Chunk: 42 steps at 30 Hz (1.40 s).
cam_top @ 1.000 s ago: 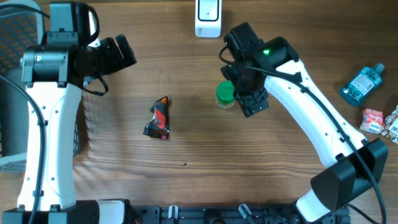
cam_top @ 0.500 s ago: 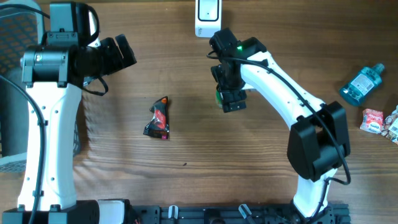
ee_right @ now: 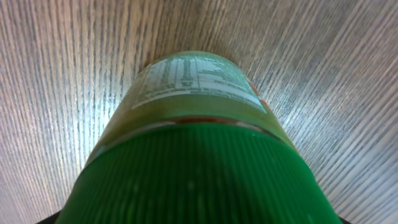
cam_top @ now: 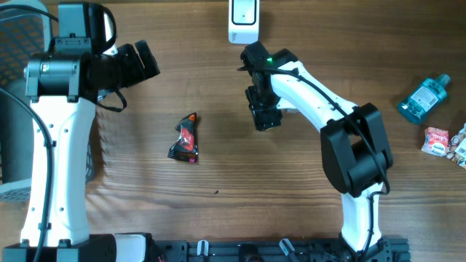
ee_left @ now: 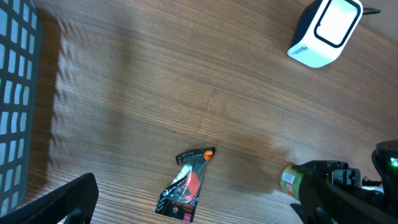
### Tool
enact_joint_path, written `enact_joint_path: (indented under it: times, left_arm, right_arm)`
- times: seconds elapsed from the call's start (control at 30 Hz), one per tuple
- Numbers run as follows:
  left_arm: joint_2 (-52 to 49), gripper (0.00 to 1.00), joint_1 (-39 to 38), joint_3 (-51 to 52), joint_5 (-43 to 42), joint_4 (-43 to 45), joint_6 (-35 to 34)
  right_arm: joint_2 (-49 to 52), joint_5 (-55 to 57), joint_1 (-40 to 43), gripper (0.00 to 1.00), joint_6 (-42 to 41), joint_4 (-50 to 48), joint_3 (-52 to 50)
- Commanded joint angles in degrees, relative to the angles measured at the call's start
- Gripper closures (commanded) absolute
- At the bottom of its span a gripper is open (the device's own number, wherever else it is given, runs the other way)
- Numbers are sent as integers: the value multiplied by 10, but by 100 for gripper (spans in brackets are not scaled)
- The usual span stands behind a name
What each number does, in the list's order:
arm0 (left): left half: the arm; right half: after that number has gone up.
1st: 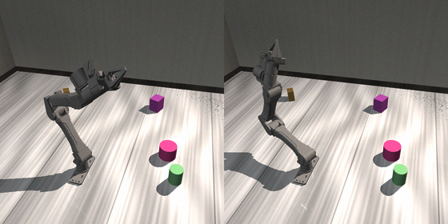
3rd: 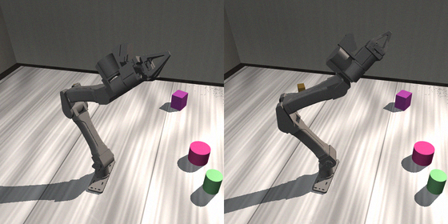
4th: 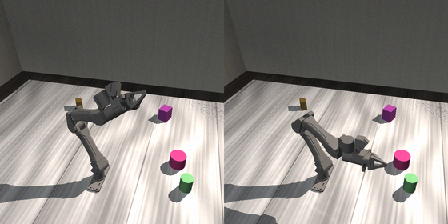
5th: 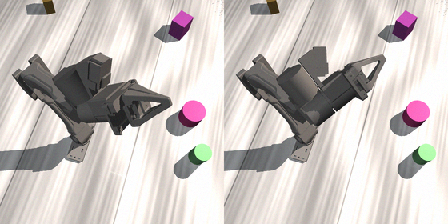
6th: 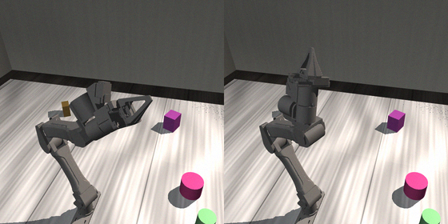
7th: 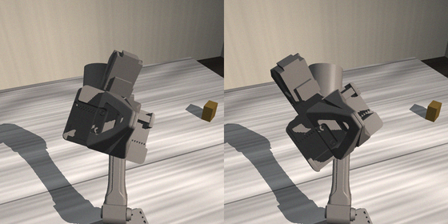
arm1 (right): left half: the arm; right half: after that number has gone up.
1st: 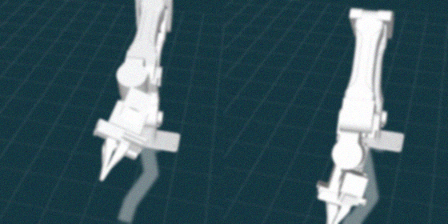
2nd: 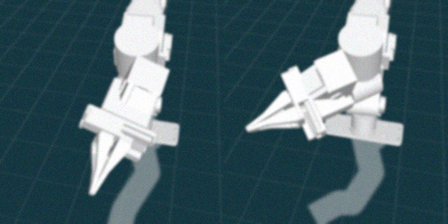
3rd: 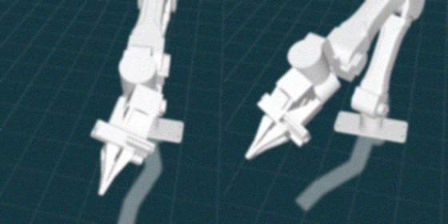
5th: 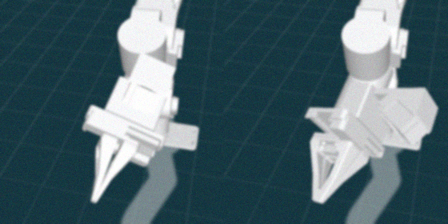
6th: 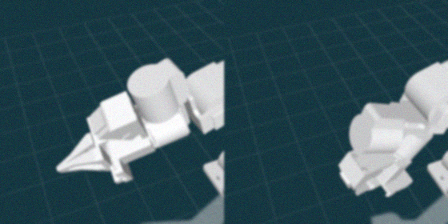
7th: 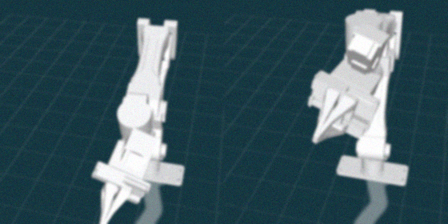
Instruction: Scan the item barcode
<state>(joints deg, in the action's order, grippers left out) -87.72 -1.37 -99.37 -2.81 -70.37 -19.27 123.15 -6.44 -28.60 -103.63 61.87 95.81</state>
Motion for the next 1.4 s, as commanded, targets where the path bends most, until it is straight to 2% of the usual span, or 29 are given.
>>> enact_joint_path:
  times: [0.0,0.17,0.23,0.4,0.47,0.53,0.63,0.7,0.77,0.9,1.07,1.2,1.3,1.37]
  left_arm:
    - [-4,0,3,2,10,0,-7]
    - [-4,0,3,2,10,0,-7]
    - [-4,0,3,2,10,0,-7]
    - [-4,0,3,2,10,0,-7]
    - [-4,0,3,2,10,0,-7]
    - [-4,0,3,2,10,0,-7]
    - [-4,0,3,2,10,0,-7]
    - [-4,0,3,2,10,0,-7]
    - [-4,0,3,2,10,0,-7]
    - [-4,0,3,2,10,0,-7]
    - [-4,0,3,2,10,0,-7]
    - [-4,0,3,2,10,0,-7]
    - [-4,0,3,2,10,0,-7]
    - [-4,0,3,2,10,0,-7]
  right_arm:
    - [9,7,0,28,37,5,-3]
    - [9,43,0,32,157,1,-3]
    - [9,73,0,32,253,-7,-3]
    - [9,95,-3,32,614,-47,-3]
    - [9,96,-6,30,723,-51,-3]
    - [9,97,-7,22,785,-44,-3]
    - [9,96,-7,20,820,-27,-3]
    - [9,95,-7,7,833,-22,-3]
    - [8,95,-7,0,826,-22,-2]
    - [-7,68,-7,0,778,-1,11]
    - [-62,54,-7,0,589,57,12]
    - [-107,-26,-7,0,447,60,12]
    - [-112,-18,-7,0,401,55,12]
    - [-108,52,-7,0,363,48,12]
